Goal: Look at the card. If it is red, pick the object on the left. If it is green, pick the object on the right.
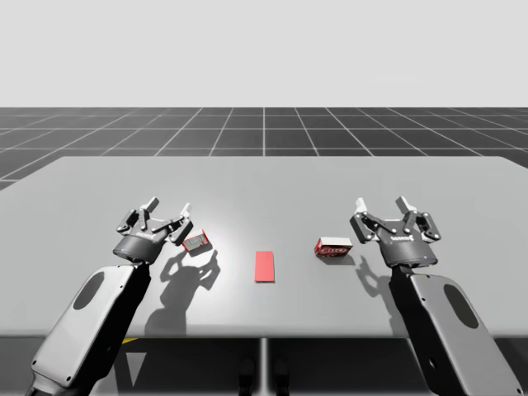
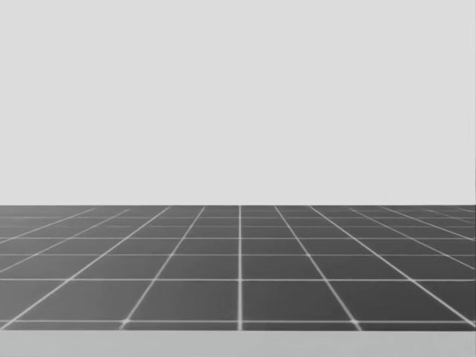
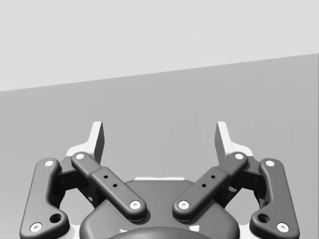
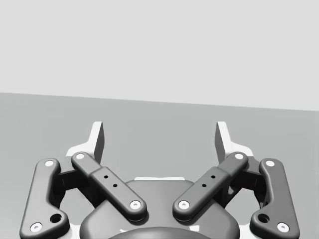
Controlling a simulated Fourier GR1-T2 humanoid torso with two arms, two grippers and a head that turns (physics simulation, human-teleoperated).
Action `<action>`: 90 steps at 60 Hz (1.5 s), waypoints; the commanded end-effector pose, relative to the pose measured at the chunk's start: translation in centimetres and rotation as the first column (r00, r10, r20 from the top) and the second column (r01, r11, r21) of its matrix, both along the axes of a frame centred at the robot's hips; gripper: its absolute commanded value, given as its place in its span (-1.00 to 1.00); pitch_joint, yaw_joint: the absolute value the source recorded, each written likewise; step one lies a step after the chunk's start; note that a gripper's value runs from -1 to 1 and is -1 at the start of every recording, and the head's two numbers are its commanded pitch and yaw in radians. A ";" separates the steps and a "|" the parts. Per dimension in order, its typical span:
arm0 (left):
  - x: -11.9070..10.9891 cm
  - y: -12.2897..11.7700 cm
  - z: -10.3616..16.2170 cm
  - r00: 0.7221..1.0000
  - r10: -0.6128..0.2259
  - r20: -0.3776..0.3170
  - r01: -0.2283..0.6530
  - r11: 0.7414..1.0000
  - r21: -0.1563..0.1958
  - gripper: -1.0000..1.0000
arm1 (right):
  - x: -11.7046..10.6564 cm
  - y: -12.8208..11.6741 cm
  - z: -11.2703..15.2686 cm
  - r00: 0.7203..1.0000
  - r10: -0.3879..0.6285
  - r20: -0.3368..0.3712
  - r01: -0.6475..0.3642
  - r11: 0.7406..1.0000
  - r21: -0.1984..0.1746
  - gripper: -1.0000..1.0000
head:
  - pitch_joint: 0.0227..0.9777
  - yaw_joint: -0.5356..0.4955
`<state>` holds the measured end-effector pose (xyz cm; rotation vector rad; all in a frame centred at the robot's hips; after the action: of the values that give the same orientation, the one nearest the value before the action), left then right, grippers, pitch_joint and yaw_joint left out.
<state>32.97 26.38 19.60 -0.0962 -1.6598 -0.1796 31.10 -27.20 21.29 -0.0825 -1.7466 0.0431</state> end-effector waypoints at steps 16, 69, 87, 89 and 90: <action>0.0 -0.1 0.1 1.000 0.000 0.003 0.000 1.000 -0.002 -1.00 | 0.2 -0.4 0.2 1.000 -0.030 0.005 0.030 0.999 0.016 -1.00 | -0.74 0.05; 0.1 0.0 0.3 1.000 -0.007 0.016 0.007 1.000 0.003 -1.00 | 0.4 -0.2 0.4 0.999 -0.034 0.023 0.033 0.999 0.016 -1.00 | 0.82 0.04; 0.0 0.0 0.3 1.000 -0.007 0.017 0.007 1.000 0.003 -1.00 | 0.4 -0.3 0.3 0.999 -0.035 0.022 0.034 0.999 0.009 -1.00 | 0.85 0.05; 0.0 0.0 0.3 1.000 -0.007 0.017 0.007 1.000 0.003 -1.00 | 0.4 -0.3 0.3 0.999 -0.035 0.022 0.035 0.999 0.009 -1.00 | 0.86 0.05; 0.0 0.0 0.3 1.000 -0.007 0.017 0.007 1.000 0.003 -1.00 | 0.4 -0.3 0.3 0.999 -0.035 0.022 0.035 0.999 0.008 -1.00 | 0.86 0.05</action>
<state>32.97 26.38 19.95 -0.0983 -1.6761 -0.1885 31.48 -27.47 21.65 -0.1052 -1.7671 0.0076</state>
